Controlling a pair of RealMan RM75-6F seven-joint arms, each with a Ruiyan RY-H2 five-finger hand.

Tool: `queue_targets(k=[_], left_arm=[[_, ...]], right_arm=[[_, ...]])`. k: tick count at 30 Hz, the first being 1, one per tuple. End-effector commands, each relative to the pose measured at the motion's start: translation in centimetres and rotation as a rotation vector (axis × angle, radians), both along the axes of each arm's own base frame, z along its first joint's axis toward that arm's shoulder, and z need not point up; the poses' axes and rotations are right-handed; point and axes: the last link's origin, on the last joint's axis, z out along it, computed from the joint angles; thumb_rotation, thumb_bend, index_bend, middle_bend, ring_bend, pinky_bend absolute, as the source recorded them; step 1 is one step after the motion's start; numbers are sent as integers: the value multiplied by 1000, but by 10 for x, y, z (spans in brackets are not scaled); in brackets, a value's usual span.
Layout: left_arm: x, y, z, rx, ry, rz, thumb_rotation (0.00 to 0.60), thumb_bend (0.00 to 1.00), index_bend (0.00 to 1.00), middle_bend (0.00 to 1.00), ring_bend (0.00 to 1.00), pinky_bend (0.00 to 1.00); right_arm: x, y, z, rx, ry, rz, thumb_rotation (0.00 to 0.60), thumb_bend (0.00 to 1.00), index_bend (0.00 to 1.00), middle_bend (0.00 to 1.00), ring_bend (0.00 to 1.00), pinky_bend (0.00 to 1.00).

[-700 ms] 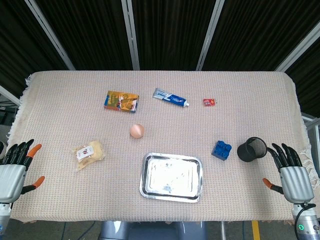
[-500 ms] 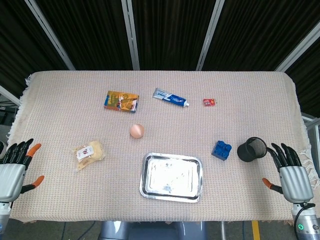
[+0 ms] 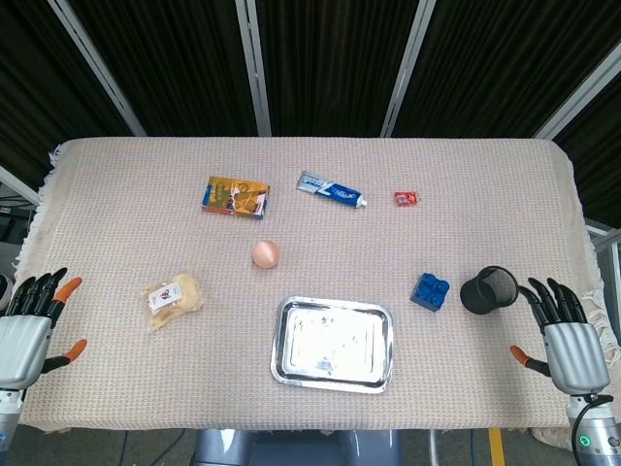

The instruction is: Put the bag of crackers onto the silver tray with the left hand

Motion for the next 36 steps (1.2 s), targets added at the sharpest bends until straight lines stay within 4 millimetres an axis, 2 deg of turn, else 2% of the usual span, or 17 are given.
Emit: queue_targets(k=[1,10,13,19,24,28,36], left_arm=[[-1,5,-2,-12,6,5,600,210,116,0,0,0],[-9,34,-18,-126,80,29,600,200,117,0,0,0],[-11,46,-26,-179,110,47,600,140,110,0,0,0],[-14,78,-49,-296,148,81,600,98,89,0,0,0],[-9,98,-71,-375,145,87,600,98,74,0,0,0],[-5,113,-84,-394,183,75,600,99,76,0,0,40],[8,130,-111,-432,155,77,600,97,82,0,0,90]], right_arm=[[-1,1,0,-1,-1,-3,600,0,138,79,0,96],[0,0,2,-5,0,1,600,0,138,79,0,95],[0,1,1,-4,2,-2,600,0,138,79,0,96],[-1,2,2,-8,6,-8,600,0,138,79,0,95],[-2,4,4,-14,11,-18,600,0,138,79,0,96],[-2,5,5,-18,14,-23,600,0,138,79,0,96],[-3,6,6,-19,16,-33,600,0,138,79,0,96]])
